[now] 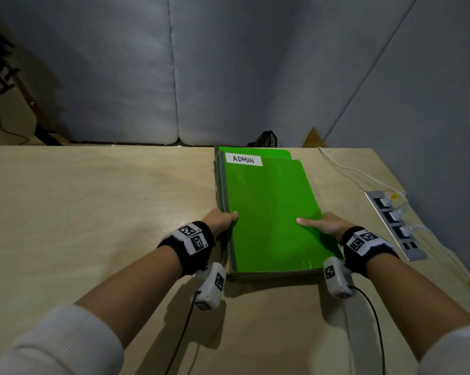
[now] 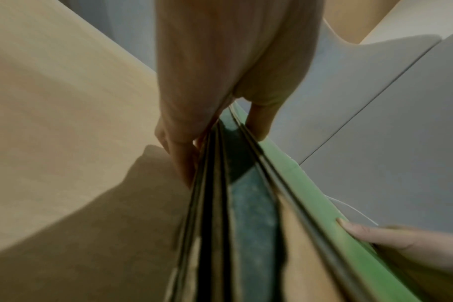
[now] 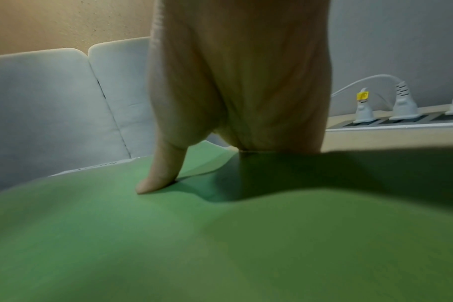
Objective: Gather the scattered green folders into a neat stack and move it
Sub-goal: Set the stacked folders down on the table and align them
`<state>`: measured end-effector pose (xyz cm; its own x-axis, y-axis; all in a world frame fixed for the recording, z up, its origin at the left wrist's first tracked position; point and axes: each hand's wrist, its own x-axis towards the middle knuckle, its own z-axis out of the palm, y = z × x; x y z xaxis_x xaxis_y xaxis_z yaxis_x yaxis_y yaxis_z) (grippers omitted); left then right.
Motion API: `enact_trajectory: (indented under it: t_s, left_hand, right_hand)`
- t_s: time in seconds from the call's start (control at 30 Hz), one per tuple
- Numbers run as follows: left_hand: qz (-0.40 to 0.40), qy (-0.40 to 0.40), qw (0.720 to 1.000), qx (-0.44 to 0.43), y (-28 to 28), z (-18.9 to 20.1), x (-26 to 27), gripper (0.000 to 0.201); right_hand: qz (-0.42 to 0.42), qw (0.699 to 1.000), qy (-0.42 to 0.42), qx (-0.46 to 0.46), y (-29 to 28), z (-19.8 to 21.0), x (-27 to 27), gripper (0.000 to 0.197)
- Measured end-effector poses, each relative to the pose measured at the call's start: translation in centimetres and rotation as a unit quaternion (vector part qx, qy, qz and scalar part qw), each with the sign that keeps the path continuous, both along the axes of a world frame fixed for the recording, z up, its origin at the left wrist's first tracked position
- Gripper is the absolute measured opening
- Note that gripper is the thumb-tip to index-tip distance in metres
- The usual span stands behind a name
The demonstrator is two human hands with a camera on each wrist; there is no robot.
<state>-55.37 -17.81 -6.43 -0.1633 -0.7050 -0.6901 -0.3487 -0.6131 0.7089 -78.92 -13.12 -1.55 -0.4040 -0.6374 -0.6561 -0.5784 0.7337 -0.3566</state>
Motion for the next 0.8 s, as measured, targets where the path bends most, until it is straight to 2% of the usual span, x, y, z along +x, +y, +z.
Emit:
enact_trajectory:
  t_s: [0.07,0.2,0.3,0.53,0.7,0.8]
  left_hand:
    - [-0.002,-0.009,1.000,0.002,0.0,-0.1,-0.2,0.057]
    - [-0.007,-0.034,0.999,0.001,-0.2,-0.5,-0.5,0.059]
    - [-0.017,-0.033,0.999,-0.002,-0.4,-0.8,-0.5,0.061]
    - [-0.043,-0.067,0.997,-0.022,-0.7,-1.0,-0.4,0.059]
    - [-0.065,-0.081,0.994,-0.030,-0.8,-1.0,-0.4,0.063]
    - [-0.083,-0.088,0.992,-0.033,-0.8,-0.7,-0.2,0.064]
  right_hand:
    - [0.003,1.000,0.004,-0.001,-0.1,0.2,0.2,0.091]
    - [0.002,0.999,-0.017,-0.031,-0.6,0.0,0.0,0.068]
    - [0.017,0.999,-0.010,-0.029,-1.0,0.1,-0.2,0.061]
    - [0.063,0.995,0.068,0.045,-1.9,0.5,0.0,0.089]
    - [0.131,0.982,0.114,0.069,-2.5,0.2,0.0,0.084]
    - [0.129,0.983,0.108,0.079,-2.4,-0.1,0.0,0.089]
